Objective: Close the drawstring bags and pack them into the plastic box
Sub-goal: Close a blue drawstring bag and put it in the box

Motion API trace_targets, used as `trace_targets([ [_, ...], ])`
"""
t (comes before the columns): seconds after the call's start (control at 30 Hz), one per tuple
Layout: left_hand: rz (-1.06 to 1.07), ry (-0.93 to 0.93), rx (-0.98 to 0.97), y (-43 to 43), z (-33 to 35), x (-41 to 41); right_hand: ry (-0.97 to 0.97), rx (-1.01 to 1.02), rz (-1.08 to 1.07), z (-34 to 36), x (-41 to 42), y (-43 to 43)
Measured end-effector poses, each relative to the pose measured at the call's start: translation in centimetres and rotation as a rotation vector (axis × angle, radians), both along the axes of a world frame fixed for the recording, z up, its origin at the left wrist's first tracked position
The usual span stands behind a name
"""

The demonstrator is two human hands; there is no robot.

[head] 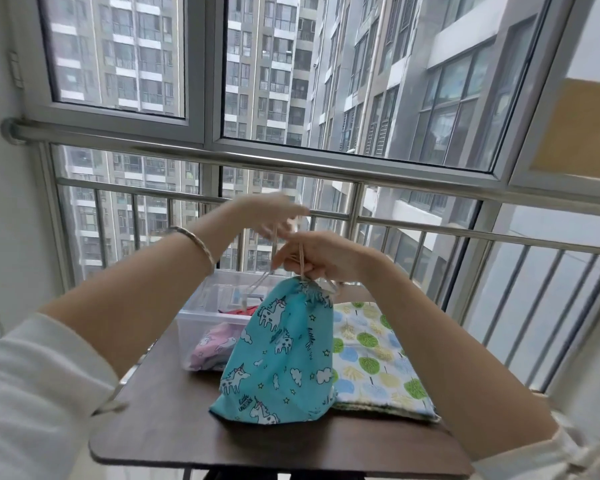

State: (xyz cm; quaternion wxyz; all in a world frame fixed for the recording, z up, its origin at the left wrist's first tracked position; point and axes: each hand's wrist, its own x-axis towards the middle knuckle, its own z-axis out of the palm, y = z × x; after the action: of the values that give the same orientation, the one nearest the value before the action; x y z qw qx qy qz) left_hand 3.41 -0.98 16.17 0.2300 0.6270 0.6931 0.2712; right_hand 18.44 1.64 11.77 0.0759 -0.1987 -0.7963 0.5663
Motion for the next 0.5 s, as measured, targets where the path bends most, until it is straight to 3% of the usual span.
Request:
trace_targets([
  [0.07,0.128,0.345,0.007,0.7,-1.8,-0.5,0.043,-0.076,-0.003,-0.6,0.3,0.2],
  [0.1,0.169,0.361,0.051,0.7,-2.5,-0.6,0.054,-0.102,-0.005,-0.8,0.4,0.3],
  [0.2,0.119,0.040,0.173,0.2,-3.5,-0.3,0.113,-0.129,-0.080,-1.0,0.4,0.5],
  [0.3,-0.124,-0.314,0.026,-2.1,-4.2,0.9,0.181,-0.151,-0.217,-1.3,0.1,0.8],
  [0.5,-0.144,-0.275,0.104,-3.3,-6.1,1.9,0.211,-0.082,-0.410,-1.1,-0.1,0.0],
])
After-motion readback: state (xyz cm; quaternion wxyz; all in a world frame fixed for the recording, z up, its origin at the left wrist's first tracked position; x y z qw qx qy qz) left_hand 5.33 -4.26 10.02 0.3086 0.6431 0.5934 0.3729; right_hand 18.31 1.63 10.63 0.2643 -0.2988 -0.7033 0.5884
